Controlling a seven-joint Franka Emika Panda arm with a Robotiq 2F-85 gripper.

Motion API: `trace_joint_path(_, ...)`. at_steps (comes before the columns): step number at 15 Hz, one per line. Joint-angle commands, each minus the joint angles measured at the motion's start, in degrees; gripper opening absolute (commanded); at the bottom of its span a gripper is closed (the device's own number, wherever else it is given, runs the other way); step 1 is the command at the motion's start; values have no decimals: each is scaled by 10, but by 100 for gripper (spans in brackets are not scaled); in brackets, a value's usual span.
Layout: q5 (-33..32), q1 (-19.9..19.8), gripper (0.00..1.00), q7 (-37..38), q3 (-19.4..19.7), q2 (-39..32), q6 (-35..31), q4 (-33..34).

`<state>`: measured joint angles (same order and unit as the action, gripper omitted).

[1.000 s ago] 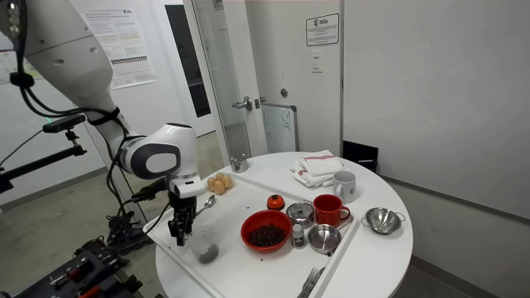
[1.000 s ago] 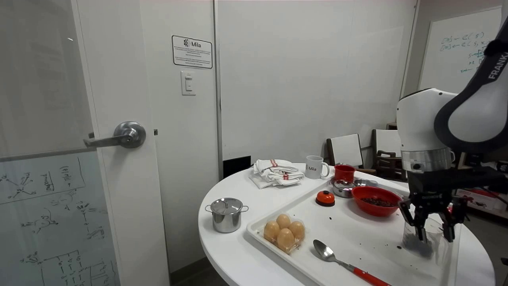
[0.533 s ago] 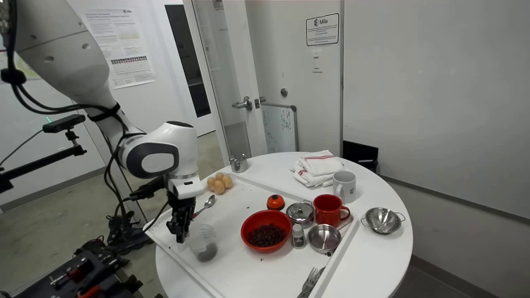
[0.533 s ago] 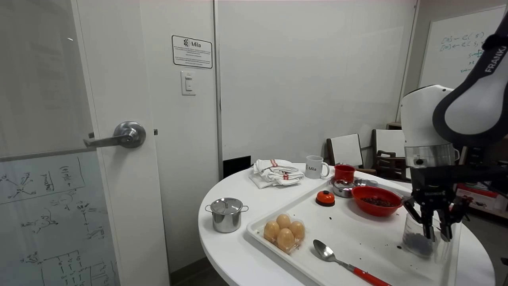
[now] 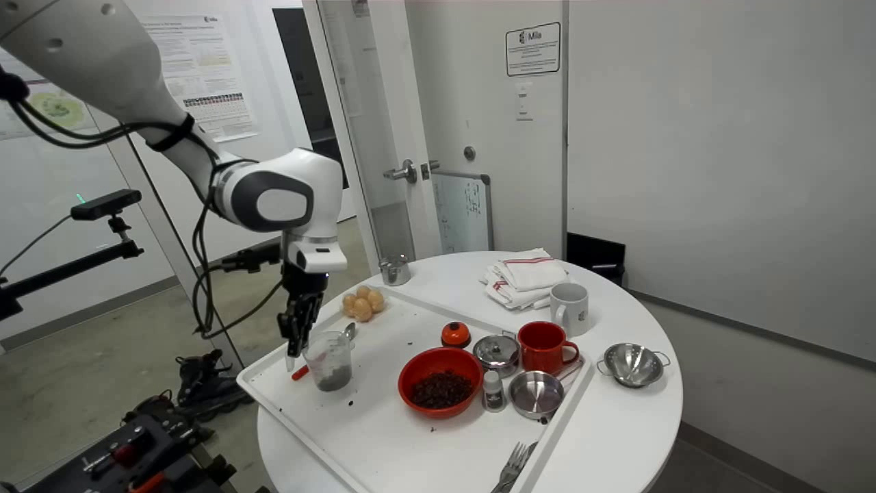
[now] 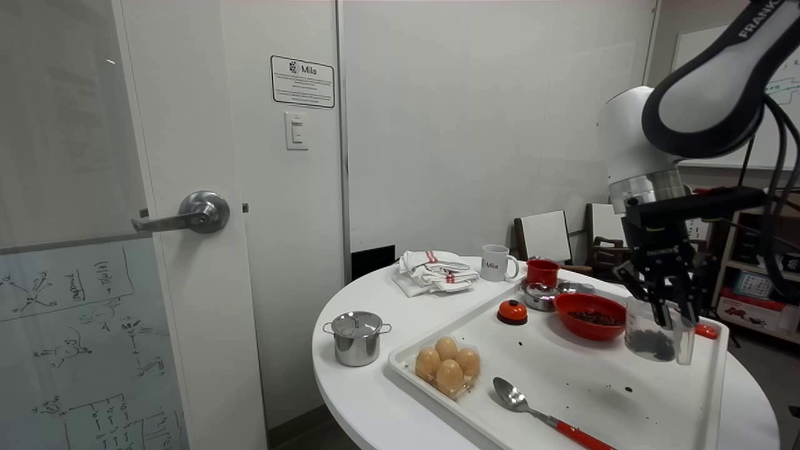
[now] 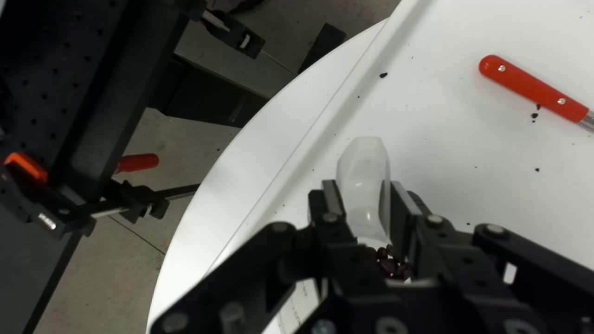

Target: Pour some of the objects from the jag to the red bowl

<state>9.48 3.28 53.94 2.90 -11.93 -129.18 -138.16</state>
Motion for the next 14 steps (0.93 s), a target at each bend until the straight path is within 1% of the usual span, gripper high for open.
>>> trace_joint_path(1, -30, -4, 10, 9, 0, -30, 147, 126)
trace_joint_path(2, -25, -6, 10, 0, -2, -37, 183, 158)
trace_joint_path(3, -18, -4, 28, 5, -3, -7, 119, 91)
trace_joint_path(4, -18, -4, 28, 5, -2, -12, 148, 117)
trace_joint_path(6, -18, -4, 28, 4, -2, -21, 167, 142)
trace_joint_path(7, -18, -4, 11, 4, -2, -25, 168, 144)
trace_joint_path(9, 19, -15, 11, -11, -3, -44, 199, 170)
trace_joint_path(12, 88, -47, 10, -18, 9, -78, 242, 212)
trace_joint_path(14, 124, -69, 10, -13, 22, -91, 246, 225)
